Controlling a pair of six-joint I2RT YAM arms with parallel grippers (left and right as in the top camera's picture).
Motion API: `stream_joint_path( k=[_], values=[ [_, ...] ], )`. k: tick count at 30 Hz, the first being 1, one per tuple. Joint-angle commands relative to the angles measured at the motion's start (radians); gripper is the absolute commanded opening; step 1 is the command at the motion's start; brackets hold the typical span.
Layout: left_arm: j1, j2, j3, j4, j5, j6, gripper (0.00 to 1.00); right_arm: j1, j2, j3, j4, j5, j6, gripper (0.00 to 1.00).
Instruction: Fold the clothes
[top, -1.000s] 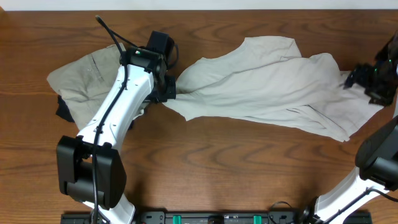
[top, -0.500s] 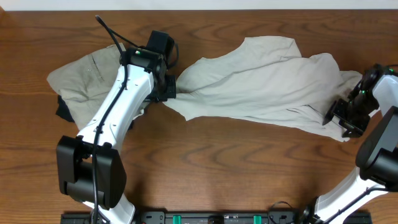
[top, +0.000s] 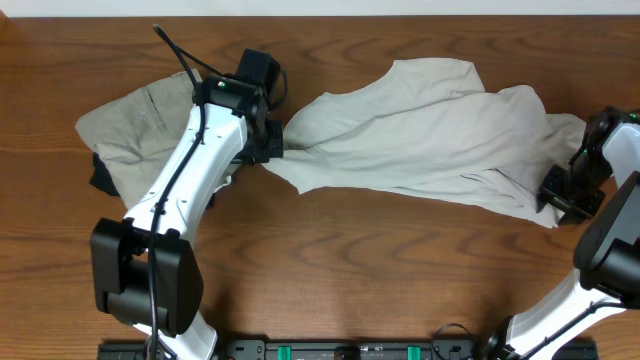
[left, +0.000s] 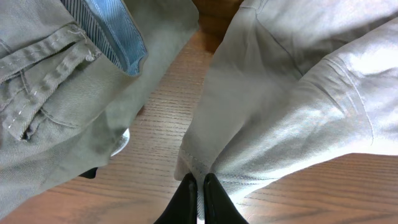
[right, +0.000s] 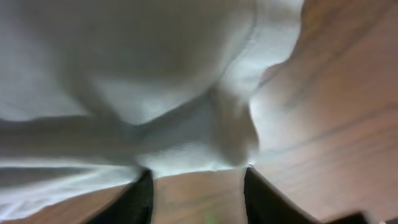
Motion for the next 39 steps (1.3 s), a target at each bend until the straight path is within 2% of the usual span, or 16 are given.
stream_joint_path(
  k=[1,4,9,13,20,22,24,27,33,39],
  values=[
    [0.004,0.006,0.005,-0.003,-0.015,0.009,0.06,-0.006,-0.013,-0.004,-0.005,-0.09,-0.029,0.37],
    [0.004,0.006,0.005,-0.002,-0.015,0.009,0.06,-0.004,-0.018,-0.004,-0.013,-0.238,-0.124,0.45],
    [0.004,0.006,0.005,0.009,-0.015,0.009,0.06,0.03,-0.019,-0.006,0.003,-0.306,-0.147,0.46],
    [0.004,0.006,0.005,0.016,-0.015,0.009,0.06,0.083,-0.019,-0.024,0.092,-0.246,-0.126,0.47],
    [0.004,0.006,0.005,0.013,-0.015,0.009,0.06,0.133,-0.019,-0.055,0.226,0.04,0.026,0.42],
    [0.004,0.006,0.005,0.012,-0.015,0.009,0.06,0.125,-0.019,-0.055,0.246,0.095,0.054,0.37],
    [0.004,0.006,0.005,0.012,-0.015,0.009,0.06,0.109,-0.019,-0.053,0.27,0.089,0.056,0.23],
    [0.004,0.006,0.005,0.012,-0.015,0.009,0.06,0.084,-0.019,-0.041,0.278,0.074,0.039,0.09],
    [0.004,0.006,0.005,0.013,-0.015,0.01,0.06,0.016,-0.019,0.067,0.276,0.075,-0.006,0.05],
    [0.004,0.006,0.005,0.009,-0.015,0.028,0.06,-0.035,-0.019,0.236,0.237,0.026,-0.047,0.07]
  ],
)
